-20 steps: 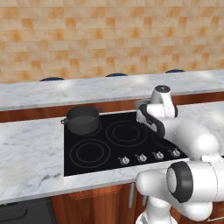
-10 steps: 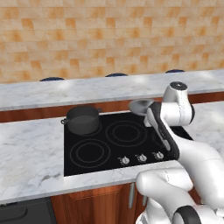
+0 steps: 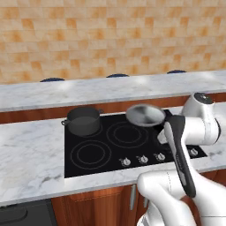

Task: Move the pot and pan from the stove into the sink.

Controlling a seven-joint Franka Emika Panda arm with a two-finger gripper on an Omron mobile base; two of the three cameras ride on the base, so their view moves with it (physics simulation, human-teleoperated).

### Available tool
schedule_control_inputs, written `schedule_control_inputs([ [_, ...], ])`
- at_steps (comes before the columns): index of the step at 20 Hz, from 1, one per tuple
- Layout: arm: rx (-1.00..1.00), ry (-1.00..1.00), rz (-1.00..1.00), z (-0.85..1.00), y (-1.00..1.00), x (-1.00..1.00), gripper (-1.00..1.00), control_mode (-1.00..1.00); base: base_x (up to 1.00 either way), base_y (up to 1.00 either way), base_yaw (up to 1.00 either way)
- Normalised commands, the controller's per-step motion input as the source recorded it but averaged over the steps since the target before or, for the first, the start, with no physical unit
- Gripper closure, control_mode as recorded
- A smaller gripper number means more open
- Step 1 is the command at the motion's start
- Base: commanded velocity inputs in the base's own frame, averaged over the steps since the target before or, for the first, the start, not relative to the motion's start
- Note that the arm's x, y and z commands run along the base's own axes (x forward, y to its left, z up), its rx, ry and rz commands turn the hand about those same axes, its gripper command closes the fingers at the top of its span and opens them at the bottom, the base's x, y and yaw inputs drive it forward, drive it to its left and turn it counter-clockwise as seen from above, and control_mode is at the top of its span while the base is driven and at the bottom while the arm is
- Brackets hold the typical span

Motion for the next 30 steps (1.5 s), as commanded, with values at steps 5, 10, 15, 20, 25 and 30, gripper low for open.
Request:
schedule_control_inputs([
  [5, -0.01, -0.06, 0.19, 0.1, -0.1, -0.86, 1.0, -1.0, 0.0, 0.0, 0.0],
  [10, -0.01, -0.02, 0.23, 0.11, -0.09, -0.8, 1.0, -1.0, 0.0, 0.0, 0.0],
  [15, -0.01, 0.0, 0.16, 0.02, 0.01, -0.3, 1.0, -1.0, 0.0, 0.0, 0.0],
  [20, 0.0, 0.0, 0.0, 0.0, 0.0, 0.0, 1.0, 1.0, -0.01, 0.0, 0.0],
  [25, 0.0, 0.0, 0.0, 0.0, 0.0, 0.0, 1.0, 1.0, -0.71, -0.03, 0.06],
  [30, 0.0, 0.0, 0.0, 0.0, 0.0, 0.0, 1.0, 1.0, -0.82, -0.1, 0.19],
])
